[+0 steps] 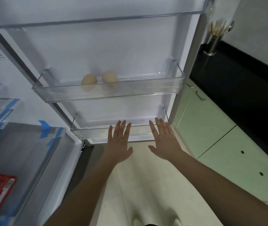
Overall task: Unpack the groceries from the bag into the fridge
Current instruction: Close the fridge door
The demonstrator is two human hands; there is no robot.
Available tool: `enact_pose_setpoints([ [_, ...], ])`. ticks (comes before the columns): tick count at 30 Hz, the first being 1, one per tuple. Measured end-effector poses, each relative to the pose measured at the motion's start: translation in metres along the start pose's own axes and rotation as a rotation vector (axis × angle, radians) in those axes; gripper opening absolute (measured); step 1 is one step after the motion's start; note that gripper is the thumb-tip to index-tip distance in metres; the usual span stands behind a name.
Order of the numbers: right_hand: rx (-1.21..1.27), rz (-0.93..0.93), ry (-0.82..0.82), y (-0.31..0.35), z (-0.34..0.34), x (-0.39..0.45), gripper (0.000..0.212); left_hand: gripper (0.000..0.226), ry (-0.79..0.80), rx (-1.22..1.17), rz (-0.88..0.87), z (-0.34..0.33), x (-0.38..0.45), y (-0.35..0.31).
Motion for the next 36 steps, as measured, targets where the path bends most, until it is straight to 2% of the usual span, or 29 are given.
enact_pose_setpoints([
  [6,-0.015,0.065,-0.03,0.018,-0.007,-0.036,0.102,0.096,0.043,-0.04,0.091,-0.002,-0.029,0.0],
  [10,-0.048,0.172,-0.07,0.026,-0.012,-0.071,0.088,0.093,0.101,-0.04,0.234,-0.004,-0.053,-0.011],
  [14,-0.036,0.286,-0.106,0.029,-0.016,-0.112,0.072,0.089,0.076,-0.121,0.36,-0.007,-0.081,-0.036],
  [17,0.026,0.333,-0.2,0.021,-0.008,-0.142,0.058,0.087,0.063,-0.157,0.331,-0.004,-0.103,-0.07],
  [19,0.08,0.345,-0.247,0.012,-0.004,-0.159,0.051,0.081,-0.003,-0.199,0.299,0.004,-0.121,-0.095],
  [23,0.237,0.384,-0.267,-0.004,-0.005,-0.183,0.038,0.07,-0.158,-0.357,0.296,0.019,-0.153,-0.136],
  [26,0.344,0.373,-0.269,-0.019,-0.01,-0.195,0.029,0.068,-0.197,-0.341,0.269,0.017,-0.167,-0.158],
  [30,0.543,0.299,-0.218,-0.039,-0.022,-0.198,0.027,0.067,-0.125,-0.293,0.316,0.005,-0.181,-0.168],
  [33,0.798,0.223,-0.091,-0.044,-0.037,-0.191,0.04,0.066,-0.088,-0.262,0.384,-0.002,-0.198,-0.167],
  [36,0.935,0.167,0.016,-0.035,-0.041,-0.182,0.053,0.067,-0.054,-0.295,0.434,-0.008,-0.218,-0.164],
])
Point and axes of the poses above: each hand's wrist, its own x-axis towards the middle knuckle, its own z-axis out of the back of the hand, y = z × x, the point moved 5 cm from there along x, towards the middle knuckle, and after that the axes turned 15 degrees about y, right-handed, at the moved point
